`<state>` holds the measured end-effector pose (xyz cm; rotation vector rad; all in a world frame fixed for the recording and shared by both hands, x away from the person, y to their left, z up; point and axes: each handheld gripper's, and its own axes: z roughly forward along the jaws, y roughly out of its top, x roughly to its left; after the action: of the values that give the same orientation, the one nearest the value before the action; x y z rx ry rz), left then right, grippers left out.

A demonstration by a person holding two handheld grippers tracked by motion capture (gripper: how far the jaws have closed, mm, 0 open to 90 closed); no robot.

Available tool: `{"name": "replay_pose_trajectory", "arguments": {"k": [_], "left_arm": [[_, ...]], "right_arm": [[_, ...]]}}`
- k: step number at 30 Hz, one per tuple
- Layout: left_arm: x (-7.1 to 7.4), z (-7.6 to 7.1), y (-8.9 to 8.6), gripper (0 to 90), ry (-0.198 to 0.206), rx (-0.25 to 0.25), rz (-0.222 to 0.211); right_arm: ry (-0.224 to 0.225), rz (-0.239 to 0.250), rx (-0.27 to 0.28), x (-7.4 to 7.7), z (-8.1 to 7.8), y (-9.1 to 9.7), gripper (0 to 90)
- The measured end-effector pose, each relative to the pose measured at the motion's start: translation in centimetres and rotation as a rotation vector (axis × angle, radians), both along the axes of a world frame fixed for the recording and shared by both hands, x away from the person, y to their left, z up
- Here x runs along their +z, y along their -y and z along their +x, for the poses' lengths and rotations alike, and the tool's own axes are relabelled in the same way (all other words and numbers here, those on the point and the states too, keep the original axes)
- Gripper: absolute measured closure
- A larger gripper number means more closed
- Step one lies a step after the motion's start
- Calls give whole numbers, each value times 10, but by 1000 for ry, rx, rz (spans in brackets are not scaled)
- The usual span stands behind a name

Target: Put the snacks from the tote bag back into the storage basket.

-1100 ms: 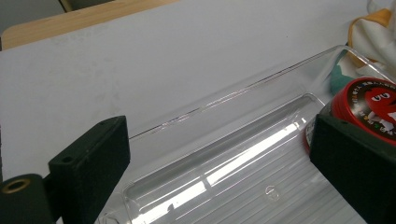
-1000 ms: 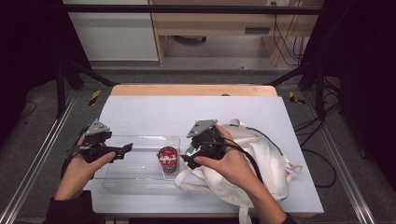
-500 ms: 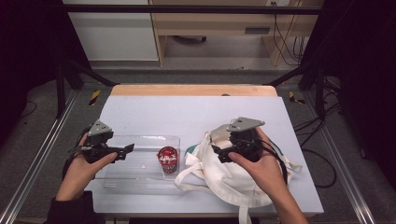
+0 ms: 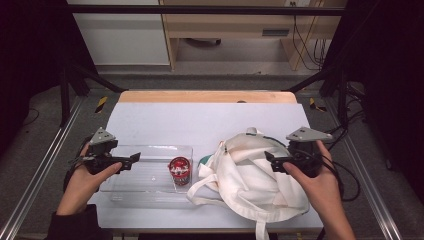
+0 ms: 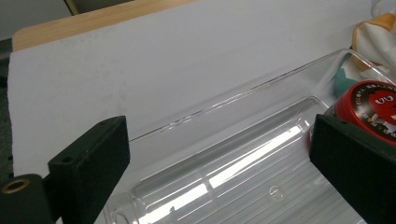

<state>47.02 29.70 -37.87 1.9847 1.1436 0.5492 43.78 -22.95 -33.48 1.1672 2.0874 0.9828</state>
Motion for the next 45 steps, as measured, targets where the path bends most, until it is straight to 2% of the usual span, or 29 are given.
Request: {"name": "replay_pose_trajectory", "arguments": {"k": [1,2,7,10,15,16,19,22,33,39,41,45], "left_arm": [[0,0,-2,51,1,4,1],[1,0,-5,52,4,12,-3],[1,0,-11,52,10,36,-10],[1,0,-17,52,7,50,-9],[0,0,-23,52,6,65,-16],[0,0,-25,52,6,72,-17],[-1,0,-28,52,3,79,-18],[-4,1,-33,52,-3,96,-14],[-11,4,-44,51,-25,131,-7],[-13,4,-45,51,-30,135,-4],[-13,4,-46,51,-32,135,-4],[-13,4,-46,51,-31,136,-7]], "right_arm": [[0,0,0,0,0,0,103],[-5,6,-38,-2,-2,12,105],[-22,-2,-81,-10,-5,28,107],[-45,5,-122,-23,-7,42,107],[-55,-13,-163,-37,-9,53,105],[-61,8,-172,-44,-10,59,101],[-62,12,-182,-49,-11,64,99],[-73,41,-202,-58,-13,72,95],[-107,106,-239,-84,-14,77,88],[-86,144,-269,-89,-10,72,88],[-60,165,-297,-94,-9,68,89],[-44,156,-322,-97,-10,66,91]]}}
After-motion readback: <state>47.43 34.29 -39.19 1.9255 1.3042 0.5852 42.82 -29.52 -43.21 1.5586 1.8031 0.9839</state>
